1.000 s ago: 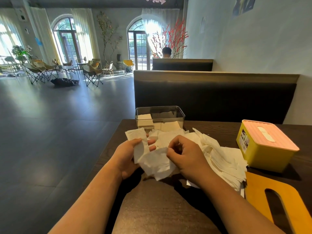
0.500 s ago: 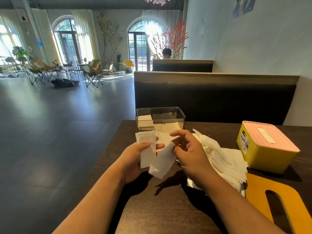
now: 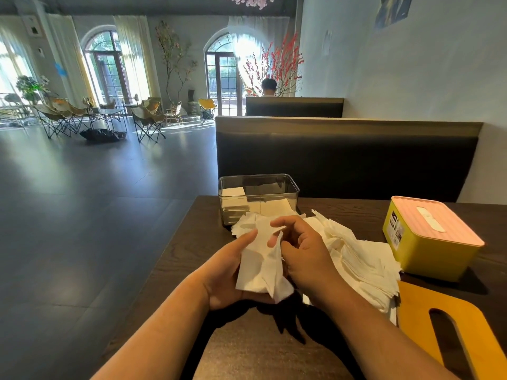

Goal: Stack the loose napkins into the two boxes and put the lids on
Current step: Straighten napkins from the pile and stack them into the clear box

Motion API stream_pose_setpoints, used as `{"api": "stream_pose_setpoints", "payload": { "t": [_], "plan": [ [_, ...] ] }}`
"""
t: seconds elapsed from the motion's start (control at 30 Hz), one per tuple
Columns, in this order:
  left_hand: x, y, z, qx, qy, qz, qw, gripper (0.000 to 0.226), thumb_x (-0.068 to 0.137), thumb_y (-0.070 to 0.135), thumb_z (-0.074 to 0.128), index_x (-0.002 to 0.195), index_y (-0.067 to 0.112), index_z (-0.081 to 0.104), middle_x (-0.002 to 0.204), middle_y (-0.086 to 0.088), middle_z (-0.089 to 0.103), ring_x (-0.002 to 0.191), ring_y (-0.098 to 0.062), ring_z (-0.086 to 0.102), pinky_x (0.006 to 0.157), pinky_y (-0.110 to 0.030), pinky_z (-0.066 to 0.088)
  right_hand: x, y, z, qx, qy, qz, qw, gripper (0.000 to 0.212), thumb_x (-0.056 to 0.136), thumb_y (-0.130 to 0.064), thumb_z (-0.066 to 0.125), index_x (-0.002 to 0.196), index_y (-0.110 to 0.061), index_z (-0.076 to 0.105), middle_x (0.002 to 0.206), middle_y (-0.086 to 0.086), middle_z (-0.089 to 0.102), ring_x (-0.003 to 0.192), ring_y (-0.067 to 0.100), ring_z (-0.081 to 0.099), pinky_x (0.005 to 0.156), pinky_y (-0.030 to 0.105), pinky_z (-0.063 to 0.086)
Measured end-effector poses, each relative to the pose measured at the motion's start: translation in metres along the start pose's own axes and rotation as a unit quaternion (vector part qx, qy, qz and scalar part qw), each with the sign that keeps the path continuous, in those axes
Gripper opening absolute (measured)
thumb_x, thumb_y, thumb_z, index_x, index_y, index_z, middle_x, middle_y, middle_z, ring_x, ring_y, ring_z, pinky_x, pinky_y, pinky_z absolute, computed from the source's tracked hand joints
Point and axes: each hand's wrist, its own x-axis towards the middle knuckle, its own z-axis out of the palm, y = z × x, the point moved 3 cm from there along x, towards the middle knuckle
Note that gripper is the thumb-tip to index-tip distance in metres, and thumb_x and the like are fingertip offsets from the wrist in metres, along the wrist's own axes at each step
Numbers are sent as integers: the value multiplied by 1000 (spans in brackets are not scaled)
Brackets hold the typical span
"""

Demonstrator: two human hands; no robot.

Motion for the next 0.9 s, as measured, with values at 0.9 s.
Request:
{"api": "stream_pose_setpoints", "payload": {
  "t": [0.9],
  "plan": [
    [-4, -6, -4, 25, -152, -36, 987, 72, 84, 63, 76, 145, 28, 62, 141, -21, 62, 133, -43, 59, 97, -65, 54, -4, -9, -5, -100, -67, -64, 991, 37, 103, -16, 61, 115, -51, 56, 101, -11, 64, 89, 9, 68, 69, 22, 62]
  ]
}}
